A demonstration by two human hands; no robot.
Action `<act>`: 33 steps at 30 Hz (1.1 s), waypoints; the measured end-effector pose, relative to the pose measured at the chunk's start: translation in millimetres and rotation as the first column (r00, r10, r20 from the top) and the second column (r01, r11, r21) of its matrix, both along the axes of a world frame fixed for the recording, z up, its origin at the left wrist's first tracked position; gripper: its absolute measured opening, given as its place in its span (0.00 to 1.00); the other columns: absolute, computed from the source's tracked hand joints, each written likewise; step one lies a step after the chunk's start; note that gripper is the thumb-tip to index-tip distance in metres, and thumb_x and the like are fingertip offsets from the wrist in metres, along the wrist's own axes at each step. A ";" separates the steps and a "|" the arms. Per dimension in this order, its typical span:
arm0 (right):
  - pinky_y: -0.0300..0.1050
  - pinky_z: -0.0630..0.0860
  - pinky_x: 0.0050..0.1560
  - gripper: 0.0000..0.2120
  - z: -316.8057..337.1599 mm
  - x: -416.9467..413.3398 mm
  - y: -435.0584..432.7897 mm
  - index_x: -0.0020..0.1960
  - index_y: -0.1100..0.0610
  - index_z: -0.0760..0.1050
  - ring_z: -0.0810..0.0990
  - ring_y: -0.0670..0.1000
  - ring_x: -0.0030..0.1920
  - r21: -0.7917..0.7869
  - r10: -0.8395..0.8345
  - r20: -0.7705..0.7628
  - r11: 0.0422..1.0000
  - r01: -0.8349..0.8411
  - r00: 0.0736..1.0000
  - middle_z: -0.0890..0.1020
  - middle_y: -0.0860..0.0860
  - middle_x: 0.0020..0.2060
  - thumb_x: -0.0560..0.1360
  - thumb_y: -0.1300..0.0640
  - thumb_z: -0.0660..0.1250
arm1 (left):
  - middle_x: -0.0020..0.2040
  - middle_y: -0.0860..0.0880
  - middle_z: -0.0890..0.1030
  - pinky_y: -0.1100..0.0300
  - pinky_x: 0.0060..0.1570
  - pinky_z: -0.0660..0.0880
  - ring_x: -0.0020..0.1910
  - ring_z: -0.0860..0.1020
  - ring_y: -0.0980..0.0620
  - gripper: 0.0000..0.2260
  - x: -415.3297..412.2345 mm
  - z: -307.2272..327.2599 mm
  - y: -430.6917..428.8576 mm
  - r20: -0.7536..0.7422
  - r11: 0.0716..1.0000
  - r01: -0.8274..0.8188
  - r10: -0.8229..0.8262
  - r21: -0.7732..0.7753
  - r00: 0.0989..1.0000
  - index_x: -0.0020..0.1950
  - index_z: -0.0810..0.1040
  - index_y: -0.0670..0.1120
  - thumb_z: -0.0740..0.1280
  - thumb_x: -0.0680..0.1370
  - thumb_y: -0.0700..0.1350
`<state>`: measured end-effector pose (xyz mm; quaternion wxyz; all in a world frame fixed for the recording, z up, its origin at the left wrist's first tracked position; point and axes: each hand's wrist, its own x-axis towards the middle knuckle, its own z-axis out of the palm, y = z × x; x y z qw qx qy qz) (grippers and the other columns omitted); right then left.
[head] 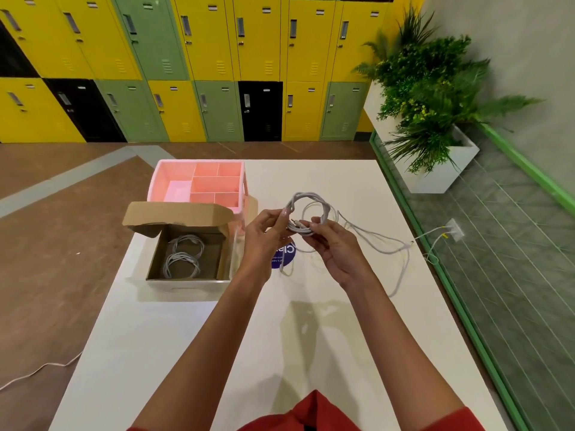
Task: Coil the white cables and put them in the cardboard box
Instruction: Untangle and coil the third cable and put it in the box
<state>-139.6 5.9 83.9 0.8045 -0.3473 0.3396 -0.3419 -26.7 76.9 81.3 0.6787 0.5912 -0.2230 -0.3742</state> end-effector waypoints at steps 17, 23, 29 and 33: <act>0.40 0.78 0.45 0.13 2.2 -9.5 -3.5 0.49 0.60 0.74 0.83 0.52 0.41 -0.347 0.063 -0.234 0.927 -0.144 0.970 0.82 0.56 0.39 0.69 0.68 0.74 | 0.46 0.44 0.82 0.58 0.49 0.80 0.46 0.82 0.47 0.08 -3.4 3.7 -6.4 0.025 0.999 0.036 -0.036 -0.030 0.999 0.53 0.82 0.44 0.69 0.76 0.46; 0.48 0.80 0.51 0.14 -7.9 -6.5 -1.5 0.49 0.61 0.74 0.83 0.52 0.40 -0.336 -0.008 -0.259 0.938 -0.082 0.966 0.82 0.51 0.35 0.68 0.67 0.75 | 0.45 0.50 0.84 0.68 0.42 0.77 0.43 0.83 0.56 0.11 -1.8 0.4 -3.3 0.079 0.994 0.113 -0.113 -0.004 0.991 0.56 0.81 0.45 0.61 0.81 0.46; 0.49 0.81 0.47 0.10 -13.0 -5.8 -0.5 0.47 0.61 0.74 0.82 0.54 0.40 -0.291 -0.033 -0.275 0.955 -0.051 0.961 0.78 0.53 0.36 0.70 0.65 0.74 | 0.51 0.51 0.83 0.64 0.50 0.79 0.47 0.82 0.58 0.12 -3.3 -10.4 -2.2 0.021 0.982 0.187 -0.188 0.029 0.982 0.63 0.77 0.44 0.58 0.83 0.42; 0.49 0.82 0.49 0.10 -14.6 -6.8 -2.4 0.52 0.65 0.74 0.83 0.54 0.42 -0.277 0.047 -0.270 0.953 -0.124 0.962 0.81 0.59 0.42 0.75 0.60 0.70 | 0.55 0.47 0.82 0.58 0.54 0.79 0.53 0.81 0.50 0.11 -4.2 -19.3 -1.7 -0.018 0.982 0.191 -0.191 0.009 0.981 0.61 0.77 0.44 0.62 0.81 0.38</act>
